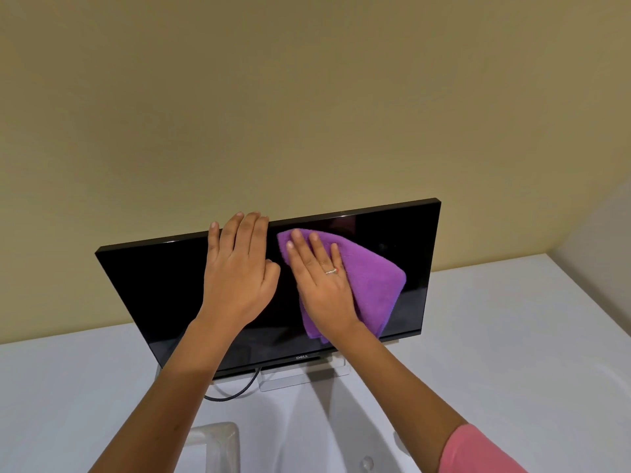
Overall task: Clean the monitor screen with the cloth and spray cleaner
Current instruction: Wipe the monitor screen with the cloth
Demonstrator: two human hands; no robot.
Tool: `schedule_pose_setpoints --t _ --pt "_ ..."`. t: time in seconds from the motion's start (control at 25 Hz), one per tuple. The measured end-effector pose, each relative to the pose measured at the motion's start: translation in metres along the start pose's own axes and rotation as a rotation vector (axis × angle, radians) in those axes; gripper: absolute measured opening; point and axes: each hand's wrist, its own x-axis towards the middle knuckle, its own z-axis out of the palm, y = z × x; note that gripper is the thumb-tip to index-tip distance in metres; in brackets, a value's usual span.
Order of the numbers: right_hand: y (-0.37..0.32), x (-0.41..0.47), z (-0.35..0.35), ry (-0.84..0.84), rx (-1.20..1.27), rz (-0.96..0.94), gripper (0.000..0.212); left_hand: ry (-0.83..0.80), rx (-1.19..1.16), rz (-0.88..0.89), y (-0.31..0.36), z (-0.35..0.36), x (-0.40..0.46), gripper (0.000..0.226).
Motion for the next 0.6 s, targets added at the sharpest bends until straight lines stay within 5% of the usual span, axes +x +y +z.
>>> schedule_pose_setpoints --t 0.36,0.6 --pt "0.109 -0.012 -0.047 -0.014 -0.012 0.551 0.066 -0.035 -0.035 0.037 -0.004 -0.001 -0.001 0.070" --pt "0.104 -0.013 -0.041 -0.002 0.136 0.533 0.064 -0.084 -0.005 0.081 -0.009 0.000 0.000 0.078"
